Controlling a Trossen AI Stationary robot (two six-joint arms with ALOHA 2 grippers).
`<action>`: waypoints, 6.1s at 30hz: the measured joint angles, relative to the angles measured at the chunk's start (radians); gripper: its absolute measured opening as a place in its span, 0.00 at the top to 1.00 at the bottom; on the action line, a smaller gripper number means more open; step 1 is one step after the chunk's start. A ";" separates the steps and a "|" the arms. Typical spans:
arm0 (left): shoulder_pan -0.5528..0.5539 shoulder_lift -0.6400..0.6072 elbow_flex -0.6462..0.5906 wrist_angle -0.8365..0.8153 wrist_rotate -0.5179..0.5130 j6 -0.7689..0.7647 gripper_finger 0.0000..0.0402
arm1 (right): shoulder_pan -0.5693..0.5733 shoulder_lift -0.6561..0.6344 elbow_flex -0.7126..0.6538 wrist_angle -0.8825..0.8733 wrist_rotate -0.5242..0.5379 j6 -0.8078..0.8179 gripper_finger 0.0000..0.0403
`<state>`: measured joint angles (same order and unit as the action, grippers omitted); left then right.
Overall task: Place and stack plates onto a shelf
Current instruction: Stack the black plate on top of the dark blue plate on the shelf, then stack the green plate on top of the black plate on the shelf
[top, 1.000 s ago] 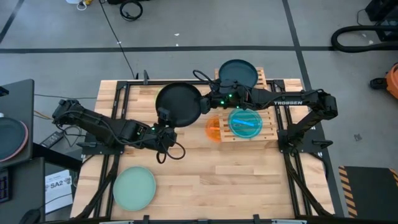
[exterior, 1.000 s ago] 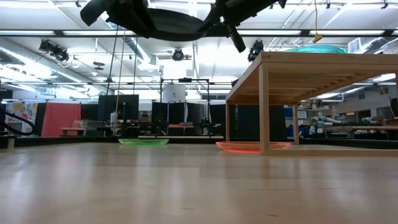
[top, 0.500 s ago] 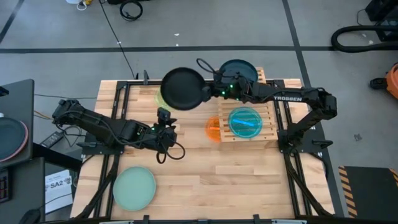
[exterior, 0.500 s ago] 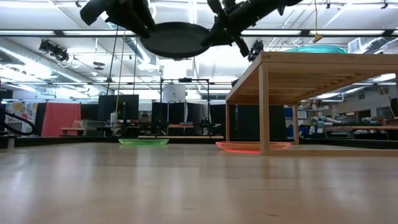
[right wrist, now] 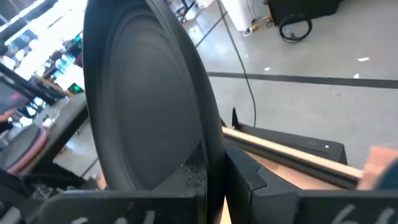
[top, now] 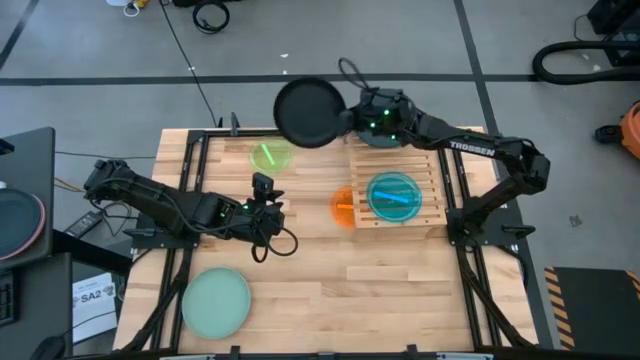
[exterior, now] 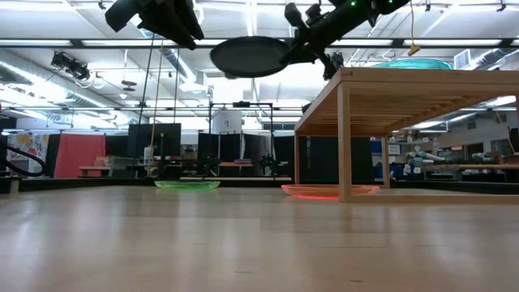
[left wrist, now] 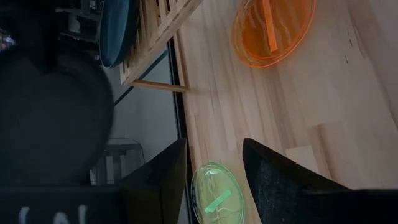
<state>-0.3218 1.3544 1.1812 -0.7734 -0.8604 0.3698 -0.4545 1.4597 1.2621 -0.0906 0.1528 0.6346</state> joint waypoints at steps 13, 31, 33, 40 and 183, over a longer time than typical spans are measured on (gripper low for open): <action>0.000 0.000 0.000 0.000 0.000 -0.040 0.59 | -0.141 -0.232 0.000 -0.236 -0.024 0.028 0.92; 0.000 0.000 0.000 0.000 0.001 -0.037 0.59 | -0.384 -0.315 0.000 -0.610 -0.133 0.133 0.92; -0.001 0.000 0.000 0.000 0.001 -0.037 0.59 | -0.403 -0.305 0.000 -0.634 -0.168 0.132 0.92; 0.000 0.000 0.000 0.000 0.001 -0.037 0.59 | -0.456 -0.281 0.000 -0.680 -0.257 0.132 0.92; -0.001 0.000 -0.001 -0.004 0.410 -0.094 0.59 | -0.492 -0.279 0.000 -0.795 -0.093 -0.272 0.47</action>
<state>-0.3225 1.3544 1.1801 -0.7770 -0.4504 0.2755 -0.9470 1.1809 1.2625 -0.8852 0.0594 0.3622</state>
